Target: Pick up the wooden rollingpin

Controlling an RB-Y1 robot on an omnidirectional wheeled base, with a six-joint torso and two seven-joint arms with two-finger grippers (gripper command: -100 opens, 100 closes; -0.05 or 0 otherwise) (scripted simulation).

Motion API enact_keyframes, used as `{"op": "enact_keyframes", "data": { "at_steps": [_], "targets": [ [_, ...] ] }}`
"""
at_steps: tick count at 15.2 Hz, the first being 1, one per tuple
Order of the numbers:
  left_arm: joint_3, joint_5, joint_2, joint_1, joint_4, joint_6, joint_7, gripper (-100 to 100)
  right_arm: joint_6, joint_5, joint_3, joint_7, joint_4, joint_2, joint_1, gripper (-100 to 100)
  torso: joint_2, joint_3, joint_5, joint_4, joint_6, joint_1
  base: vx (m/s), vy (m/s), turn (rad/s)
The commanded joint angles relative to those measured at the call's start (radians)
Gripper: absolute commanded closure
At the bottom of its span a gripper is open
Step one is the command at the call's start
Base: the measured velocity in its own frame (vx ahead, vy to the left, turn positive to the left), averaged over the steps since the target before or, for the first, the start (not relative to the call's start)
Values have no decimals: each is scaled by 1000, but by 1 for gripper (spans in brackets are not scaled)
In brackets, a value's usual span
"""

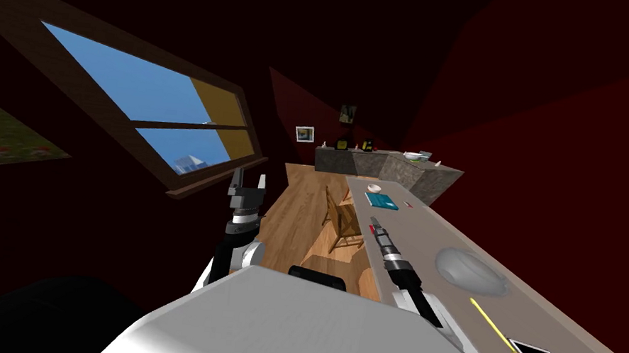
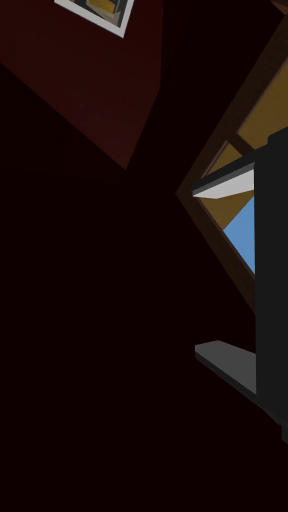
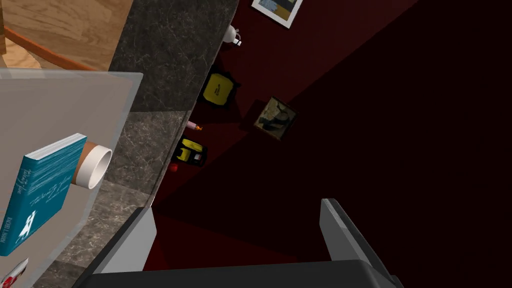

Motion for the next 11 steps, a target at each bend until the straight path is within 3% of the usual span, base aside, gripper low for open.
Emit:
{"op": "enact_keyframes", "data": {
  "at_steps": [1, 3, 11],
  "targets": [
    [0, 0, 0, 0, 0, 0, 0, 0, 11, 8, 7, 11, 50, -24, -12, -100, 0, 0, 0, 0, 0, 0, 40, -19, 55],
    [0, 0, 0, 0, 0, 0, 0, 0, 11, 8, 7, 11, 60, -24, -12, -100, 0, 0, 0, 0, 0, 0, 21, -12, 7],
    [0, 0, 0, 0, 0, 0, 0, 0, 60, 59, 55, 76, 247, -109, -59, -100, 0, 0, 0, 0, 0, 0, 29, -12, 56]
  ]
}}
